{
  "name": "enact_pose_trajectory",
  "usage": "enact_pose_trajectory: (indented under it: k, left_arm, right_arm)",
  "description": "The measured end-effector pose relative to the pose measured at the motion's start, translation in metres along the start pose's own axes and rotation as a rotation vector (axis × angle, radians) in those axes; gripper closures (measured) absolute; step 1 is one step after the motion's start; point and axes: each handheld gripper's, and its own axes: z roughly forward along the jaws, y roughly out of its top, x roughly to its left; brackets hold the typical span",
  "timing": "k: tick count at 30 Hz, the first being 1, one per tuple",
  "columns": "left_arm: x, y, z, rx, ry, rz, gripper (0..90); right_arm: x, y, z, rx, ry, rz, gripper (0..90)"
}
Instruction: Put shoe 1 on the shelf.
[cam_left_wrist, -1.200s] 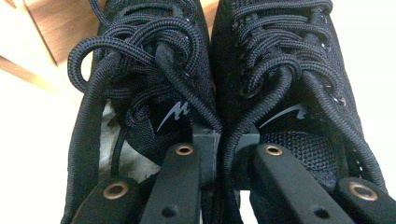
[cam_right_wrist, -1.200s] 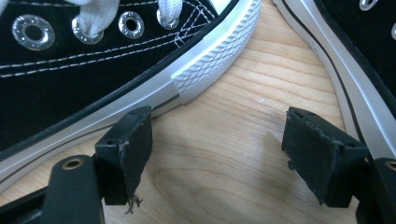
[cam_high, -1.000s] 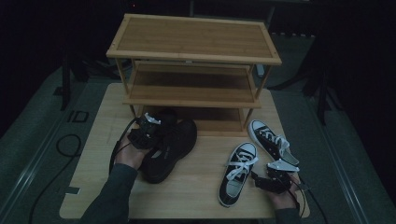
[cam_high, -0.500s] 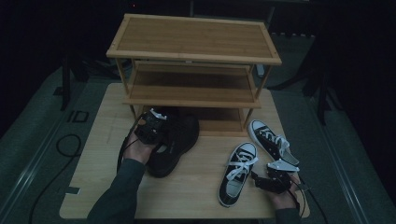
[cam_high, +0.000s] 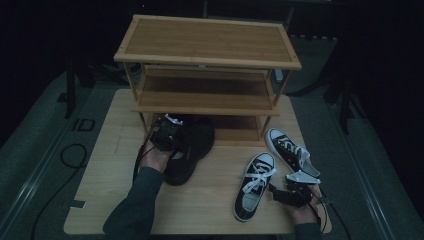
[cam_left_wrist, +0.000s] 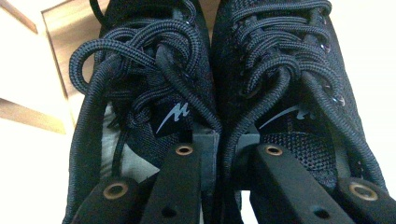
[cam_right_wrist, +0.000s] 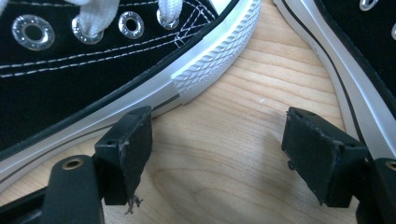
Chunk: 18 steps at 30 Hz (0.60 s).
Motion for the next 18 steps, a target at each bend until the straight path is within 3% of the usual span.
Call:
enact_pose_trajectory:
  k: [5,11,18]
  left_arm:
    - [-0.005,0.005,0.008,-0.008,0.03,-0.025,84.4]
    - [-0.01,0.011,0.017,-0.028,0.062,-0.087,84.3]
    - [-0.018,0.017,0.024,-0.042,0.132,-0.141,84.3]
  right_arm:
    - [0.0,0.0,0.0,0.0,0.0,0.0,24.4]
    - [0.0,0.0,0.0,0.0,0.0,0.0,24.4]
    - [0.0,0.0,0.0,0.0,0.0,-0.001,24.5]
